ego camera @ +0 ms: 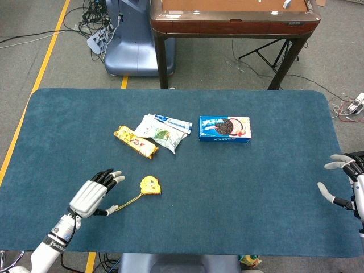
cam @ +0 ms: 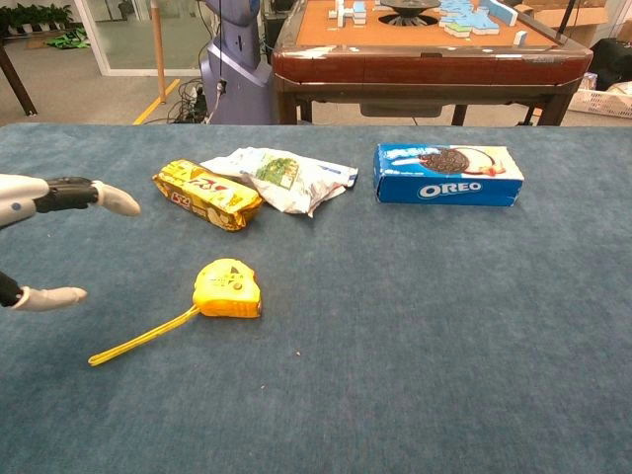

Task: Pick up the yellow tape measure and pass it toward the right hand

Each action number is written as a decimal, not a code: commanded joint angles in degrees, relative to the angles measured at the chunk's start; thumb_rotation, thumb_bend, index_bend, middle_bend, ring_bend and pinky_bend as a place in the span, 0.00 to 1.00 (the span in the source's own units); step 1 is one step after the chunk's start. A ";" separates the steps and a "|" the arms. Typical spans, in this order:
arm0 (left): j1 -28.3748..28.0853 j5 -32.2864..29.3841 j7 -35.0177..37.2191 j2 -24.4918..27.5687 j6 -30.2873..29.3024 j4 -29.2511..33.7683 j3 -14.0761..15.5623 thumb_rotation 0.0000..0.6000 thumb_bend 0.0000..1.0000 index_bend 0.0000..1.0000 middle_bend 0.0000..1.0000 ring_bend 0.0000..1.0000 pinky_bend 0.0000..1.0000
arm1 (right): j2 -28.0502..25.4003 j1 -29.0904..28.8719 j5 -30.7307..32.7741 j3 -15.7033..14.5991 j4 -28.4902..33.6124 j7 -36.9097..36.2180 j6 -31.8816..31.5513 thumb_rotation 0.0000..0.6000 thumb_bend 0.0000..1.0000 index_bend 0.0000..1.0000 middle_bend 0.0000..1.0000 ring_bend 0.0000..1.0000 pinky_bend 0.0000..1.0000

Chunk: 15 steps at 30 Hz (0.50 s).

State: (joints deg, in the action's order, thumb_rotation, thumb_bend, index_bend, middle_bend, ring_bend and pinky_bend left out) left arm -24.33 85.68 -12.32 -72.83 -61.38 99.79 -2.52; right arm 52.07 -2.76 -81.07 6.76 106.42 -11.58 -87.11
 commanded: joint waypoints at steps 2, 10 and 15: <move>-3.88 -7.04 -7.01 -3.44 5.02 -0.18 -2.41 1.00 0.26 0.12 0.11 0.05 0.10 | -0.02 0.07 0.12 -0.02 -0.18 -0.13 0.26 1.00 0.34 0.41 0.27 0.16 0.18; -8.73 -19.98 -19.01 -8.67 7.93 -1.40 -4.88 1.00 0.25 0.14 0.12 0.08 0.10 | 0.00 0.29 0.33 -0.03 -0.79 -0.85 0.69 1.00 0.34 0.41 0.27 0.16 0.18; -11.08 -26.17 -25.00 -10.90 7.03 -1.11 -5.11 0.97 0.25 0.15 0.13 0.09 0.10 | 0.07 0.65 0.58 -0.15 -1.34 -1.43 0.76 1.00 0.34 0.41 0.27 0.16 0.18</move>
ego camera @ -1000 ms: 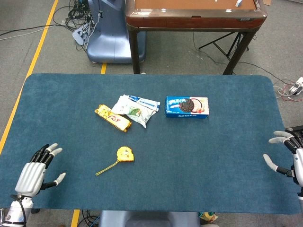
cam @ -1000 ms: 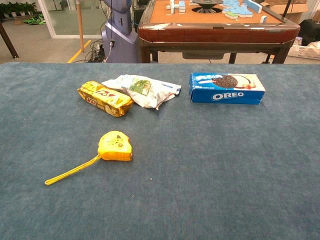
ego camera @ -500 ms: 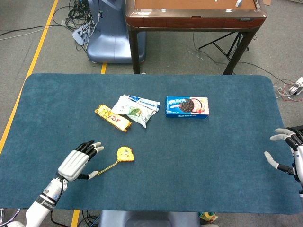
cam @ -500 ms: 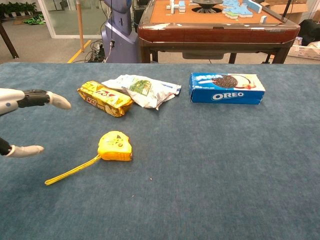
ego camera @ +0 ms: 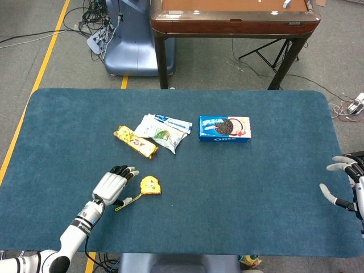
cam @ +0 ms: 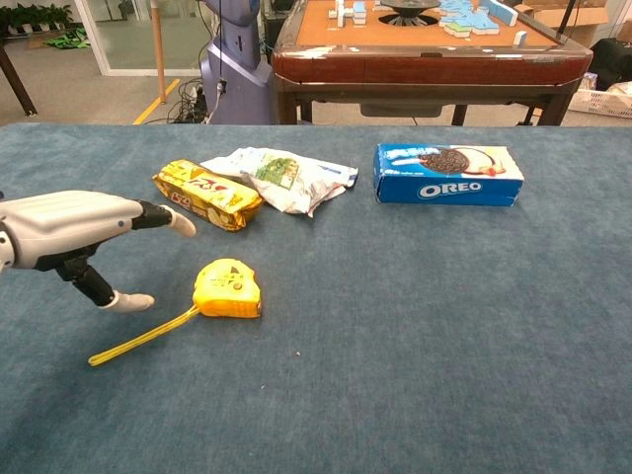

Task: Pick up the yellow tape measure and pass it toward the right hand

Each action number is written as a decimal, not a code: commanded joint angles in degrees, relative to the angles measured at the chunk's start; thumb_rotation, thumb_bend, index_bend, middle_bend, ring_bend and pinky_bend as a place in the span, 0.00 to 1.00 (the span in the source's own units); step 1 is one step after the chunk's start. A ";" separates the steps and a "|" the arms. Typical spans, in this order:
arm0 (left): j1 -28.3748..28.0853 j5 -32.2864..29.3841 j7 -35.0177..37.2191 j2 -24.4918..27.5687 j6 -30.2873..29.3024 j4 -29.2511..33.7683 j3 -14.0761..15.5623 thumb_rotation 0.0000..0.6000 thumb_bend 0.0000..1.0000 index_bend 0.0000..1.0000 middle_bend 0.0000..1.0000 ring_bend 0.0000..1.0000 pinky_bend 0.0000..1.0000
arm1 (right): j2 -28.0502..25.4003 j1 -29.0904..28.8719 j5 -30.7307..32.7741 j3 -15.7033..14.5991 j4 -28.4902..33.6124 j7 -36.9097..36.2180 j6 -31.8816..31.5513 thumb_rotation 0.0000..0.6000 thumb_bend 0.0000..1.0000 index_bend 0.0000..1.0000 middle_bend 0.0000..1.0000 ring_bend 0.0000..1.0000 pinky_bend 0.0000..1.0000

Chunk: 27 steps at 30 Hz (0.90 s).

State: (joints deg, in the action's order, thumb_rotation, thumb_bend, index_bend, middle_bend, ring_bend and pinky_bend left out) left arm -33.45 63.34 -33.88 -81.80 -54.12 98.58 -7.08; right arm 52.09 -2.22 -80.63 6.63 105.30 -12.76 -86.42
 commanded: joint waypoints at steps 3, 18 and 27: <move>-3.44 -7.40 -5.75 -3.12 -0.37 0.35 -0.65 0.93 0.25 0.15 0.13 0.09 0.10 | 0.13 0.24 0.17 -0.07 -0.61 -0.74 0.18 1.00 0.34 0.41 0.27 0.16 0.18; -9.67 -19.20 -12.79 -8.91 -3.44 -2.18 -0.31 0.86 0.25 0.15 0.13 0.09 0.10 | -0.26 1.07 0.63 -0.22 -2.17 -3.04 0.61 1.00 0.34 0.41 0.27 0.16 0.18; -11.52 -22.45 -15.46 -11.15 -6.17 -4.05 0.73 0.86 0.25 0.15 0.14 0.10 0.10 | -0.44 1.52 0.89 -0.18 -2.78 -3.87 0.57 1.00 0.34 0.41 0.27 0.16 0.18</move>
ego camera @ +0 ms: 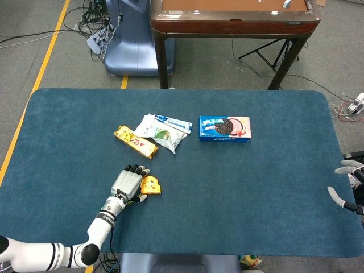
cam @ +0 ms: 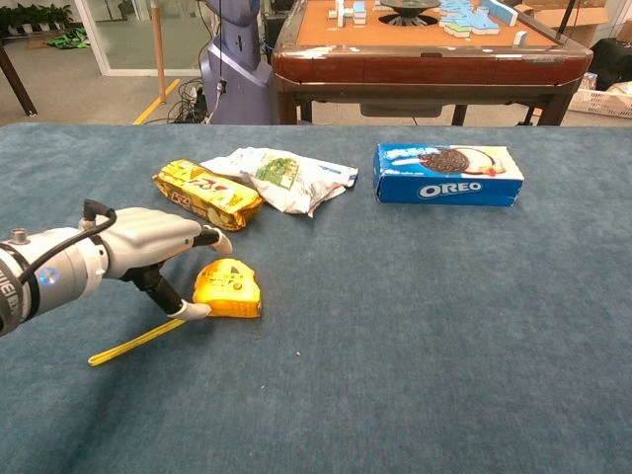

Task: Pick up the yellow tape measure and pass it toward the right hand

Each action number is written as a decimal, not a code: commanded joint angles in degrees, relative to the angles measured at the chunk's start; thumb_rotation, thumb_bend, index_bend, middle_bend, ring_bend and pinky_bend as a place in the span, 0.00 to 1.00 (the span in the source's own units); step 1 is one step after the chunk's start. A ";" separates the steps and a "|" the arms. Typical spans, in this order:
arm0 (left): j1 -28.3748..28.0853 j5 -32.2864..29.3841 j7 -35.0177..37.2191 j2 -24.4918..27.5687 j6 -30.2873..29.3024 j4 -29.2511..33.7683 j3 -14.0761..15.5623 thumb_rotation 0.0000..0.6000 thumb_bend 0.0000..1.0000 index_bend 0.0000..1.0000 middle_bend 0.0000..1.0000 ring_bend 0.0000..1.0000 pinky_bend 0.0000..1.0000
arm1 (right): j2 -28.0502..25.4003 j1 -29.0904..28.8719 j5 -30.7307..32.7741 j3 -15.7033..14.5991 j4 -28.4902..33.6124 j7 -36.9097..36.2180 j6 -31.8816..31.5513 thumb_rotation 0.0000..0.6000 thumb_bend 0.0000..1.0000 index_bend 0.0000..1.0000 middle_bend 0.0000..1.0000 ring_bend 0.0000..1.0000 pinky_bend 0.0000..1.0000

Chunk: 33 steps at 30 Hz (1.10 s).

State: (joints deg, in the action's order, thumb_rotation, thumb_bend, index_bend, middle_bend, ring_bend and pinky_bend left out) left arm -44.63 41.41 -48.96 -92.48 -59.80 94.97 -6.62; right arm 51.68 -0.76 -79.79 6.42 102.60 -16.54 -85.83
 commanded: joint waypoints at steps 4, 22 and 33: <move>-0.84 -1.73 -1.08 -1.36 -1.31 -0.88 0.80 0.86 0.25 0.15 0.15 0.11 0.10 | -0.19 0.19 0.07 0.03 -0.08 -0.24 0.06 1.00 0.34 0.41 0.27 0.16 0.18; -1.22 -1.52 0.92 -4.47 -3.79 -3.94 0.72 0.86 0.25 0.25 0.25 0.19 0.10 | -0.58 0.57 0.28 0.22 0.59 0.47 -0.03 1.00 0.34 0.41 0.27 0.16 0.18; -1.65 -1.05 0.41 -4.86 -4.81 -3.32 0.53 0.84 0.25 0.22 0.24 0.17 0.10 | -0.89 0.73 0.33 0.18 1.00 0.83 0.11 1.00 0.34 0.41 0.27 0.16 0.18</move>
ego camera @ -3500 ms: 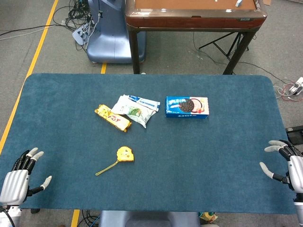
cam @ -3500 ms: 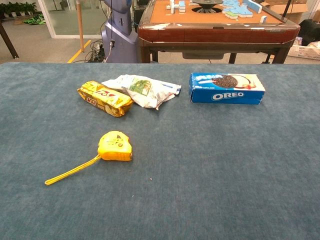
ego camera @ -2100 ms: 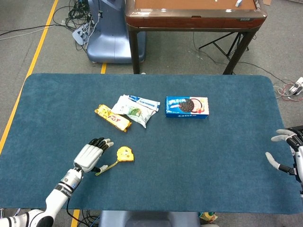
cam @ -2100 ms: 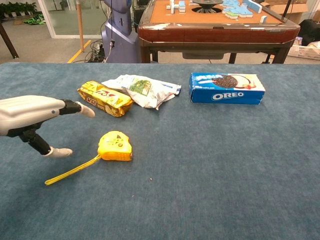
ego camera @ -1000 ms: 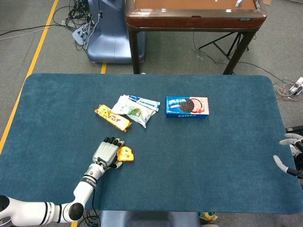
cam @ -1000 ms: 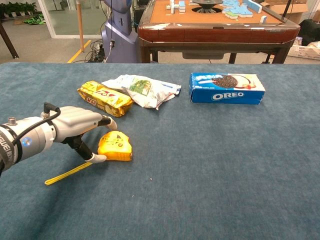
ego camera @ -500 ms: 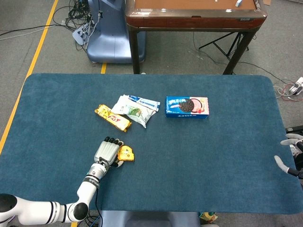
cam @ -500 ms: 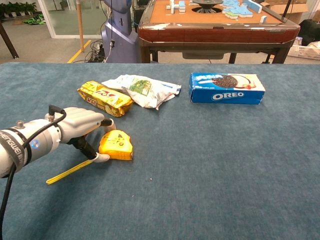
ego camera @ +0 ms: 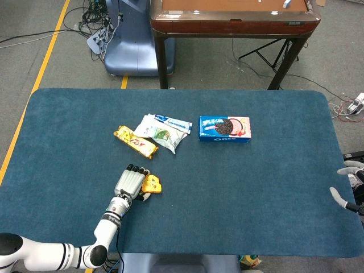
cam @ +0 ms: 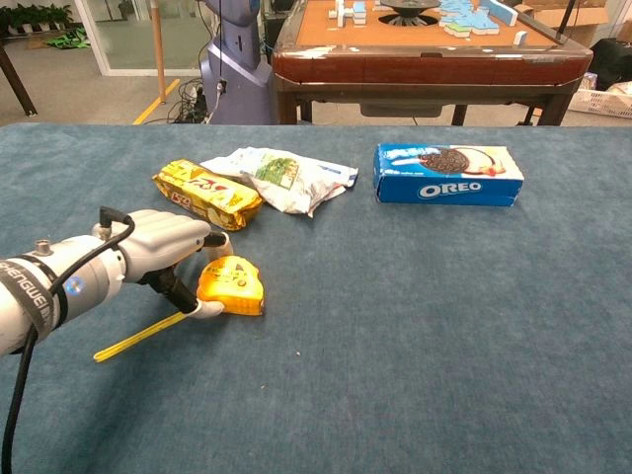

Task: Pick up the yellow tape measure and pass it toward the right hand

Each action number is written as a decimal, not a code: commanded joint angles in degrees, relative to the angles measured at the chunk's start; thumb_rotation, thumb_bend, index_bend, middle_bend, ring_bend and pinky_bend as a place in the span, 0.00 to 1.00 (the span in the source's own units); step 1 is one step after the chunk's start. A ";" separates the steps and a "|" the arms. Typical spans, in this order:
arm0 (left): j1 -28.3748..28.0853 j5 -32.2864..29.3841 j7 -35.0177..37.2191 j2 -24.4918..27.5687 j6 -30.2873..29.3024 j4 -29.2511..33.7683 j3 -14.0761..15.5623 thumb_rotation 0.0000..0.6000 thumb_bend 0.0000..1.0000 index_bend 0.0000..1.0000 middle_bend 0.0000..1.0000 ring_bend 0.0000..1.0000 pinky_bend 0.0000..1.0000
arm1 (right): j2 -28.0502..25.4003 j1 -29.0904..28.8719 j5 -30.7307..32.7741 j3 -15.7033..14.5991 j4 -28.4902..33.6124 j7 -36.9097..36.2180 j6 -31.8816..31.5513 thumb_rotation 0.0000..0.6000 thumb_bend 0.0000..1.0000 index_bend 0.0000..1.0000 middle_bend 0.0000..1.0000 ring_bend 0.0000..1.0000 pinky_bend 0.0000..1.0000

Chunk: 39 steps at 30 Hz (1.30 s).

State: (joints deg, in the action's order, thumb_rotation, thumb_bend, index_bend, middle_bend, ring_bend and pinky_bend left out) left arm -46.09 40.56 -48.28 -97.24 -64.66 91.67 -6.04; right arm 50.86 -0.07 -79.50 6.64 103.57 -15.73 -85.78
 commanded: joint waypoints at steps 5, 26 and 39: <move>-0.62 -0.91 -0.81 -0.67 0.22 -0.42 -0.20 0.85 0.25 0.22 0.24 0.17 0.10 | -0.25 0.28 0.28 -0.08 0.01 -0.08 0.03 1.00 0.34 0.41 0.27 0.16 0.18; 3.90 4.54 18.76 5.33 4.88 2.56 -4.06 0.87 0.25 0.41 0.41 0.32 0.18 | -0.10 -3.99 -3.69 1.58 3.82 2.98 2.40 1.00 0.35 0.41 0.27 0.16 0.18; 4.67 2.10 27.37 17.64 5.99 16.82 -10.67 0.87 0.25 0.40 0.42 0.32 0.20 | 8.49 -20.14 -1.26 7.26 11.28 13.89 17.34 1.00 0.35 0.32 0.22 0.13 0.18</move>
State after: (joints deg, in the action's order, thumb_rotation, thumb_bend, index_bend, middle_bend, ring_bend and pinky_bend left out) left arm -41.22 43.89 -21.57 -81.07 -58.79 106.65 -15.52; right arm 56.89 -16.97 -82.80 12.23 113.34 -4.44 -71.66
